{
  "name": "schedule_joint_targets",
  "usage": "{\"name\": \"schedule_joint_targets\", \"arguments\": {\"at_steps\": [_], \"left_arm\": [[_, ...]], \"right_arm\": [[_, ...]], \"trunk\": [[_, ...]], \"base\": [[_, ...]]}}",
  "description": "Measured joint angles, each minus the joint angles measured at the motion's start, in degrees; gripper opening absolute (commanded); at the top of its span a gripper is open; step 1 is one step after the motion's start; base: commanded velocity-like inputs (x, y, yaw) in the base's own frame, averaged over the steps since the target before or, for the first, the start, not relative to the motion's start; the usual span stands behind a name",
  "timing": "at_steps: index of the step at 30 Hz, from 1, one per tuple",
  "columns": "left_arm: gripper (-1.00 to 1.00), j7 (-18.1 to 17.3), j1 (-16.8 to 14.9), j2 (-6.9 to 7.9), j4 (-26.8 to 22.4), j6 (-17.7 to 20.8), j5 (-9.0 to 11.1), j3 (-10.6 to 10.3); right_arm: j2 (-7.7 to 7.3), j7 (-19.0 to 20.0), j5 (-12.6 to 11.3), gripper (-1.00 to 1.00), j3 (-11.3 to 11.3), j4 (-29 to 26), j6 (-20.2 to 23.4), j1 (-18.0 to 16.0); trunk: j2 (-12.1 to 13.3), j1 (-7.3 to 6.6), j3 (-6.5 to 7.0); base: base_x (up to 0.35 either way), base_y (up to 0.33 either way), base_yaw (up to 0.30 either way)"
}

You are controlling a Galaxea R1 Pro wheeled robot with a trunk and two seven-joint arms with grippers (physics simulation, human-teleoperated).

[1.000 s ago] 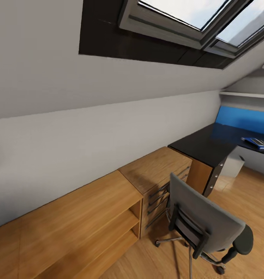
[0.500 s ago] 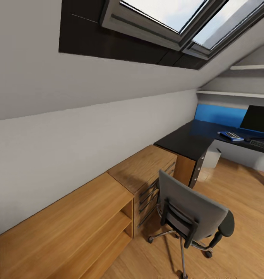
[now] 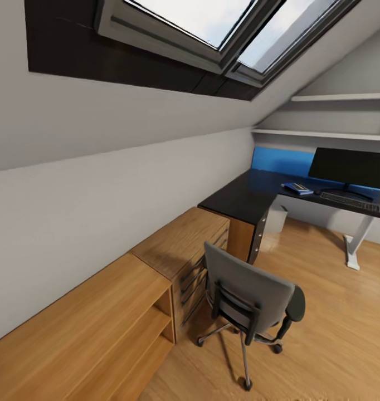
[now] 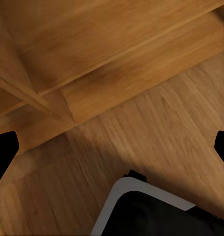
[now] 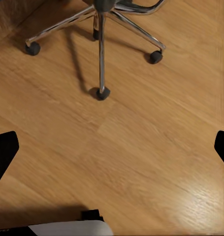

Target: In the bedroom, organize the workspace by keeping the computer under the desk, ensuring the monitor is on the desk, placing the keyboard on the desk next to the monitor, placing the mouse on the desk next to the keyboard, moving the folder from the swivel chair onto the desk next to the mouse, stacking the notebook on top of the folder with the pen on top of the notebook, and positioning the swivel chair next to the desk.

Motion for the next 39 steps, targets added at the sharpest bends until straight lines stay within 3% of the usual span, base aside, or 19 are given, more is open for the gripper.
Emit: {"name": "schedule_joint_targets", "arguments": {"at_steps": [14, 39], "left_arm": [[1.0, -0.03, 0.0, -0.04, 0.0, 0.0, -0.19, -0.18], [1.0, -0.16, 0.0, -0.26, 0.0, 0.0, -0.5, -0.48]], "right_arm": [[0.0, 0.03, 0.03, 1.0, 0.0, -0.01, 0.01, 0.0], [0.0, 1.48, 0.03, 1.0, 0.0, 0.0, 0.02, 0.0]], "trunk": [[0.0, 0.0, 0.0], [0.0, 0.0, -0.66]], "base": [[0.044, 0.098, -0.3], [0.002, 0.003, -0.292]]}}
